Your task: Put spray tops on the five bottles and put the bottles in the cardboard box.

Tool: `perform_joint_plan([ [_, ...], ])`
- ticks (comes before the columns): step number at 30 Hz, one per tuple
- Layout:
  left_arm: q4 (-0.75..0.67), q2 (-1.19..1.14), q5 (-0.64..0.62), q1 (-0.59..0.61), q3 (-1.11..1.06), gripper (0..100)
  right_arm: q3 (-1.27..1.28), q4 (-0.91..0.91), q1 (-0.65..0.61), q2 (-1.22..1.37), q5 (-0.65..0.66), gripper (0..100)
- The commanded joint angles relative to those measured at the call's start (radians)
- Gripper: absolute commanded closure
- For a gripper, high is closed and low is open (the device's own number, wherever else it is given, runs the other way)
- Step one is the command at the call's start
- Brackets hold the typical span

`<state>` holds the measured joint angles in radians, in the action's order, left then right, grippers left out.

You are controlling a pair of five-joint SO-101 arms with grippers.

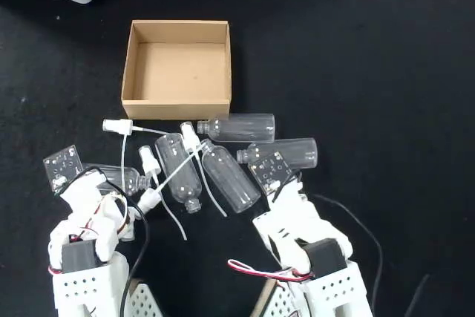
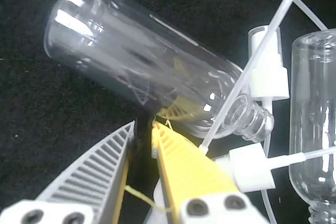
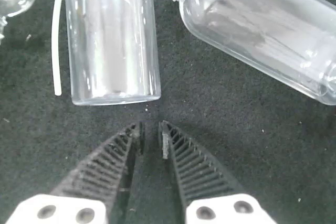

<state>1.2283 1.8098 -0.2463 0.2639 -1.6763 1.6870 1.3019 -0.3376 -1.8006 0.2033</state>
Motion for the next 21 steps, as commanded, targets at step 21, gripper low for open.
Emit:
perform_joint_plan([
  [21, -0.137, 0.014, 0.433, 0.013, -0.022, 95, -0.004, 0.005, 0.017, -0.099, 0.005, 97.4],
])
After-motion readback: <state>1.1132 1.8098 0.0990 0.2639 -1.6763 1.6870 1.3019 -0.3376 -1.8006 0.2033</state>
